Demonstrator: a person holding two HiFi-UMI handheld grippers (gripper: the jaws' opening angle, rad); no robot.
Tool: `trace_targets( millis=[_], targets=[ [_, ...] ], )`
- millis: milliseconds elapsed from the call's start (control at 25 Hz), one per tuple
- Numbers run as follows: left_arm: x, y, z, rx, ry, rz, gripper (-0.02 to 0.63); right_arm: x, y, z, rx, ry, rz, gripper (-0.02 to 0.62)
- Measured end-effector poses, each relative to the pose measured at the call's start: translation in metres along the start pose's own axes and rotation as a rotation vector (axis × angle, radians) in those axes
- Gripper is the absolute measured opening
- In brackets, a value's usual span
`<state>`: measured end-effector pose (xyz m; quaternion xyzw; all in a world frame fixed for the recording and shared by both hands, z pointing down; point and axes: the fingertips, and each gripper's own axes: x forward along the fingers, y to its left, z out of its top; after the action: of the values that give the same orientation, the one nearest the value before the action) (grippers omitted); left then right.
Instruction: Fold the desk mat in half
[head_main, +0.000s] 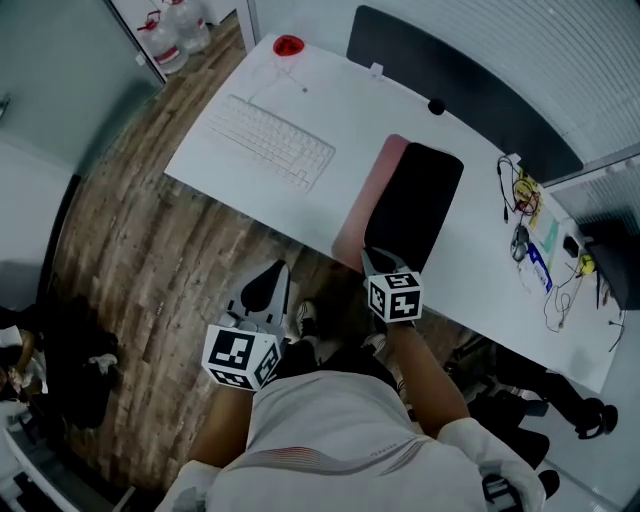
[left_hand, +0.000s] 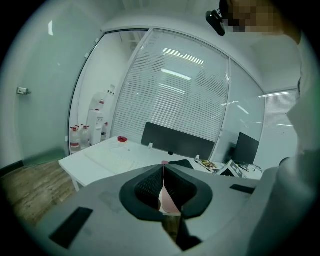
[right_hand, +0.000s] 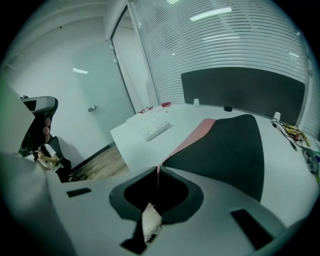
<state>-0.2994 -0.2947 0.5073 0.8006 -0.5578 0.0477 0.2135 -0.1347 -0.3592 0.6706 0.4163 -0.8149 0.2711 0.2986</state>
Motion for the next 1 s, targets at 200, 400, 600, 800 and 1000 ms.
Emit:
trace_targets(
  millis=[200,400,600,800,1000],
  targets=[
    [-0.008,0.014,-0.002,-0.019,-0.005,0.023,0.015,0.027,0.026,-0.003,-0.028,0.046,0.064,0.071],
    [-0.005,0.013,0.002,-0.015,-0.009,0.015,0.015,0.038,0.029,-0.006,0.003,0.055,0.115,0.077],
    [0.003,-0.003,0.016,0.025,-0.028,-0.02,0.015,-0.002,0.033,0.032,0.027,-0.11,0.214,0.121],
    [0.022,-0.045,0.042,0.079,-0.073,-0.094,0.015,-0.095,0.003,0.081,0.012,-0.35,0.167,0.077],
    [0.051,-0.105,0.071,0.13,-0.115,-0.19,0.015,-0.192,-0.054,0.114,-0.003,-0.522,0.015,0.051]
  ],
)
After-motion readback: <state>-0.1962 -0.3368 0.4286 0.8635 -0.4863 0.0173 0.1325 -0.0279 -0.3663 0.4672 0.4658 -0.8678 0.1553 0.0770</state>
